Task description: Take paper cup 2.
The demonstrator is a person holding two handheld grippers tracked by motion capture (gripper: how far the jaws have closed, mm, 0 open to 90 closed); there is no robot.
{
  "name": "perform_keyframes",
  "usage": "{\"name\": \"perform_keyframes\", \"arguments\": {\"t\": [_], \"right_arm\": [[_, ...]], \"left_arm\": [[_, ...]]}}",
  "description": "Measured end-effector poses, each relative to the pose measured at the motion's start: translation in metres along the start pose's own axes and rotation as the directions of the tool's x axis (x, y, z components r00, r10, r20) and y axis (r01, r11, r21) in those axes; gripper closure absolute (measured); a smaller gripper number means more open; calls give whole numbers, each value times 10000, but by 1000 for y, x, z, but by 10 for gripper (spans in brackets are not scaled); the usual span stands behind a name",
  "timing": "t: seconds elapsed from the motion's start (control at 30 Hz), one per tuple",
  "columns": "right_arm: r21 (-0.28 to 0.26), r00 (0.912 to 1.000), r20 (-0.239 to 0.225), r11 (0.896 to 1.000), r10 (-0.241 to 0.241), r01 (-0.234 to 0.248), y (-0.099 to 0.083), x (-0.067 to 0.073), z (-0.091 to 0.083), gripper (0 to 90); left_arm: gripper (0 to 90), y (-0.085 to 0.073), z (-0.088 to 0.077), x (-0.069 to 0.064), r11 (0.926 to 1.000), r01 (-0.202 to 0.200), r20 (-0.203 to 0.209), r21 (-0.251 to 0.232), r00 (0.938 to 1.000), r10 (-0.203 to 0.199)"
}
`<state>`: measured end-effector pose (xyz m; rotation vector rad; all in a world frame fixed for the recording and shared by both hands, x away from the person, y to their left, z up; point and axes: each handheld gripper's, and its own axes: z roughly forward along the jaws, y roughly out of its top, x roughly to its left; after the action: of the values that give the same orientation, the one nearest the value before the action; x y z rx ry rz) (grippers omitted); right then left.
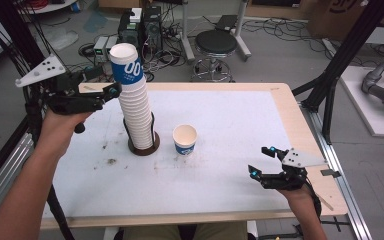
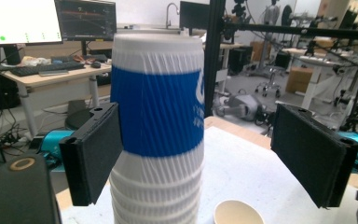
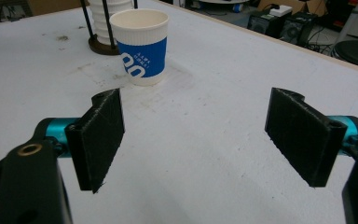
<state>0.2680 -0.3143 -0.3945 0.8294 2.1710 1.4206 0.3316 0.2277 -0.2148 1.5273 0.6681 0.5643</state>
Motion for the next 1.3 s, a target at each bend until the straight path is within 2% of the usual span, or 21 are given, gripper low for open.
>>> {"name": "perform_keyframes", "arguments": {"t": [0.1,0.37,0.6,0.73,0.93,1.3], "right_arm": [[-2,10000,-2,10000,7,-7,0,0,0,201],[-49,10000,10,10000,2,-2,0,0,-1,201],[-12,10000,-13,10000,15,-15,-1,0,-1,202],[-8,10000,-35,10000,75,-75,-1,0,-2,201],[-34,10000,-15,10000,71,-71,-1,-1,-4,201],[-27,10000,-12,10000,64,-64,-1,-1,-4,202]], "left_arm": [[168,9,7,3,9997,-107,-192,219,9998,111],[168,25,26,13,9988,62,-478,483,9988,-39],[168,30,44,14,9972,105,-340,747,9994,-80],[173,28,53,14,9955,163,-354,935,9993,-130],[271,26,56,17,9951,60,-428,985,9991,-18],[281,27,55,17,9957,-14,-381,929,9993,49]]}}
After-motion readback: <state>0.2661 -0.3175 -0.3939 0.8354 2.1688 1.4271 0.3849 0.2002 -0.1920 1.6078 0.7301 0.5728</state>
